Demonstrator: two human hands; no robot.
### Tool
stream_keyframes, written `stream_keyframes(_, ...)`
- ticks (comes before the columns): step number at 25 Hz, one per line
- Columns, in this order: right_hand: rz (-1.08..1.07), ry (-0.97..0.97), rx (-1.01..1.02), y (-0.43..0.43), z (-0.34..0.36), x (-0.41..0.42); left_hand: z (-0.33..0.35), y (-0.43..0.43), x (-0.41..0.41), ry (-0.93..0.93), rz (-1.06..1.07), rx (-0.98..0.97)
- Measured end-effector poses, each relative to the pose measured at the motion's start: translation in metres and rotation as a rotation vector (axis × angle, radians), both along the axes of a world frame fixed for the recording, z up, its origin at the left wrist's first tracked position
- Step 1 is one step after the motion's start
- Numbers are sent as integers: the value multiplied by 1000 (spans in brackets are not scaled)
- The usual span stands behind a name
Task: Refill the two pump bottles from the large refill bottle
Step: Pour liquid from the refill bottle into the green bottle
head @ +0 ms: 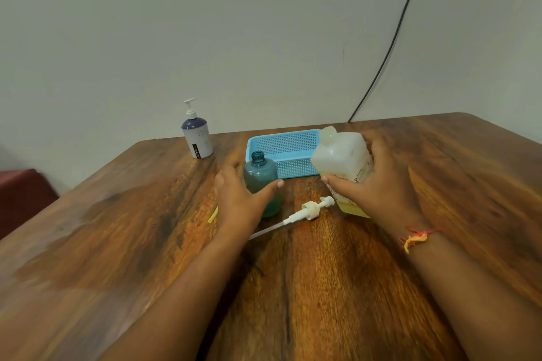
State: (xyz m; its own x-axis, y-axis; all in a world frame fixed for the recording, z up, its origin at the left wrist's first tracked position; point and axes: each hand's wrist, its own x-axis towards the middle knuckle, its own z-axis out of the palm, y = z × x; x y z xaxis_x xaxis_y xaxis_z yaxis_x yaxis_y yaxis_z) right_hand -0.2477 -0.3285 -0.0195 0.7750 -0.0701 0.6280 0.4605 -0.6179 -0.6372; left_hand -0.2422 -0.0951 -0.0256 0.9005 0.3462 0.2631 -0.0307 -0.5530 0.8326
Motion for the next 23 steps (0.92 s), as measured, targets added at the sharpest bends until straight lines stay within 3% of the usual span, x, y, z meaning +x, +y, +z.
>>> stream_keyframes(4,-26,-22,-88,2,-3,1,-4,1,4,-61,-127,-71)
stream_keyframes(9,-71,-84,-180,2,-9,5,-10,-6,2,-223,-192,117)
stream_keyframes(23,-150,-115,-402,4,-8,13,-13,-8,6,-231,-208,248)
